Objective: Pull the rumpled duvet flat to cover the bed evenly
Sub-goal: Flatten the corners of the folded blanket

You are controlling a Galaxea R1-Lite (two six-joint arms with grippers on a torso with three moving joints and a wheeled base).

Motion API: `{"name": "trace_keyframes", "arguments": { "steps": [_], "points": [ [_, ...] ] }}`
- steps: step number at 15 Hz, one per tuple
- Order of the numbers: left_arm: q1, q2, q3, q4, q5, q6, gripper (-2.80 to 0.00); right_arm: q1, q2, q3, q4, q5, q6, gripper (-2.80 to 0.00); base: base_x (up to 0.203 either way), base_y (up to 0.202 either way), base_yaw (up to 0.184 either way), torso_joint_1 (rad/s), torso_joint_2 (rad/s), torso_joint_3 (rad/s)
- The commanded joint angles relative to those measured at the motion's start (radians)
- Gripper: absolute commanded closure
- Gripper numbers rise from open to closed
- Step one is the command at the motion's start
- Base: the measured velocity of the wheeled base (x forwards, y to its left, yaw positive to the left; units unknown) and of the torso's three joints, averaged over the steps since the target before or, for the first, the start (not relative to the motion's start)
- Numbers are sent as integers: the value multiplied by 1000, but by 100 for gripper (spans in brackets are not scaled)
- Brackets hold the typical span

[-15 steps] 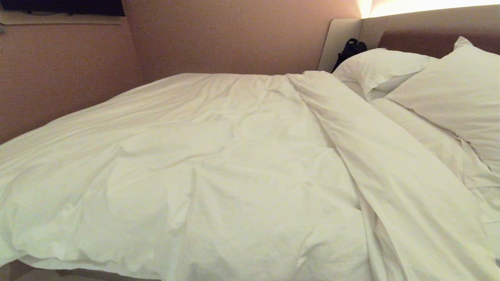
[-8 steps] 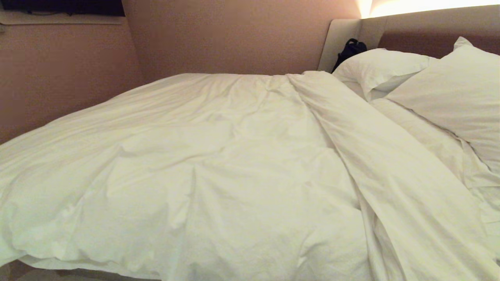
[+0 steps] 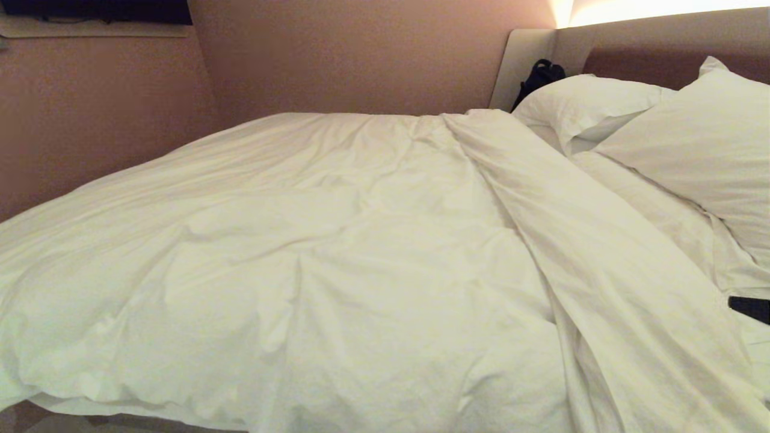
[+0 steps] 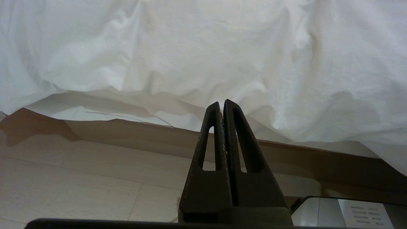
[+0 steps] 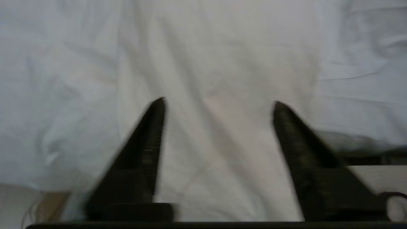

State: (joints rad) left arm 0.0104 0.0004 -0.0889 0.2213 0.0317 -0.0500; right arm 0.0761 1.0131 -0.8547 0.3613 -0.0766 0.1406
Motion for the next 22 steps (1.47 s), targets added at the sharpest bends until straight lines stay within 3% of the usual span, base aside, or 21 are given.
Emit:
{"name": "trace_keyframes", "arguments": {
  "steps": [1,6,9,14,18,19,22],
  "points": [
    [0,0,0,1,1,-1,0,33,65,2,2,-1,-1,0,0,0,0,0,0,0],
    [0,0,0,1,1,-1,0,177,163,24,-1,-82,7,0,0,0,0,0,0,0],
    [0,0,0,1,1,-1,0,212,243,29,-8,-118,79,0,0,0,0,0,0,0],
    [0,0,0,1,1,-1,0,268,284,26,-10,-212,94,0,0,0,0,0,0,0],
    [0,0,0,1,1,-1,0,417,334,33,-10,-339,142,0,0,0,0,0,0,0],
    [0,0,0,1,1,-1,0,465,351,33,-10,-382,169,-280,0,0,0,0,0,0],
    [0,0,0,1,1,-1,0,575,413,24,-9,-450,248,-280,0,0,0,0,0,0]
  ]
}}
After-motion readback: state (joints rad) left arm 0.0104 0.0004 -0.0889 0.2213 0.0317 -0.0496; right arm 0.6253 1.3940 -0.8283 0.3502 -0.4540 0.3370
